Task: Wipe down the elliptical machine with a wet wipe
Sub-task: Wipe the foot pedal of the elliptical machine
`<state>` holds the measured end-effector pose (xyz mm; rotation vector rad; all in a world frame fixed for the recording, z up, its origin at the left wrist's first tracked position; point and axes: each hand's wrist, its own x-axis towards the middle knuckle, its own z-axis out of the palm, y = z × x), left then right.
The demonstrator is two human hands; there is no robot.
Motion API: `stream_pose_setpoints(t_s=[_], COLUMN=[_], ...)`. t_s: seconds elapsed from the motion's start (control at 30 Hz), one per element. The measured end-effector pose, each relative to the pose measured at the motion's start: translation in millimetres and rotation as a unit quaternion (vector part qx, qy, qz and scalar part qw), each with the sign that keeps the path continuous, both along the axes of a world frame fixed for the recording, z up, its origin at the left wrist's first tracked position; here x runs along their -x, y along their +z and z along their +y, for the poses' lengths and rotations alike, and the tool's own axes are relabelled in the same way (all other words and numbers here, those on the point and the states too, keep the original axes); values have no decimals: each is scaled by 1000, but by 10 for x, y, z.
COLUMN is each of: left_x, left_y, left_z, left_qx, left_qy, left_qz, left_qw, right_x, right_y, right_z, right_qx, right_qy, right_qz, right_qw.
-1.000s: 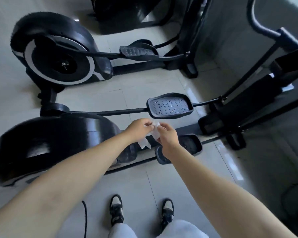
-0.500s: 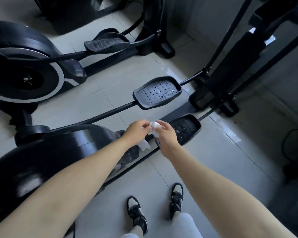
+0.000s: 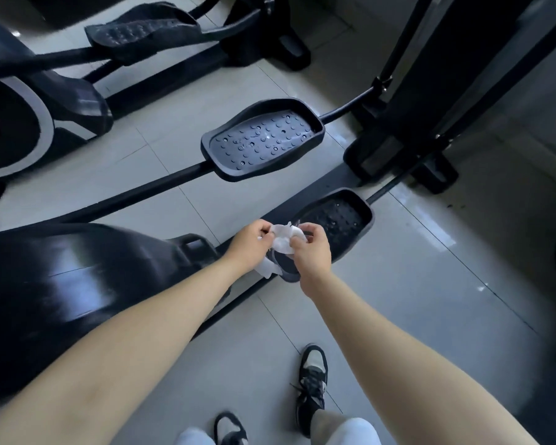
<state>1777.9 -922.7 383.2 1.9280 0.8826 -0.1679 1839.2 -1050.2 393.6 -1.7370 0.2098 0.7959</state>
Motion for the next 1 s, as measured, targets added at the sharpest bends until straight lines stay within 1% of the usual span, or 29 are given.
stream_pose_setpoints(t_s=[0.1,0.2,0.33,0.47,0.57,0.67,0.73,0.83,0.93,1.0], left_x=[-95,-175,-153,-124,-103,-93,-90,-95,-95,-81], left_y=[-613,-1264,-2040,-2678,-3041,-3387,-3595,-3882,-4043,-4095], left_z=[-55,-51,-1,-15,-26,35,82,120,101,67], left_qx=[-6,-3,14,22,15,10,-9,-72,-92,-89], left_qy=[23,-6,-40,-67,-85,-73,-68,-100,-132,-152], left_qz=[-10,-17,-20,-49,-57,-75,-82,-61,-28,-17], left_qw=[1000,1000,999,996,995,994,994,990,987,984], right_x=[-89,-150,-132,-110,-144,-225,-274,-281,-202,-109], right_y=[-601,-1229,-1981,-2623,-2983,-3308,-3484,-3726,-4002,-4179], right_z=[-9,33,62,92,119,113,90,55,53,51], right_qx=[-18,-26,-32,-30,0,44,76,134,172,173], right_qy=[-16,-24,9,23,47,75,85,105,207,296], right_qz=[4,7,-4,-13,-60,-119,-172,-232,-289,-334], right_qw=[1000,999,999,999,997,989,979,958,919,878])
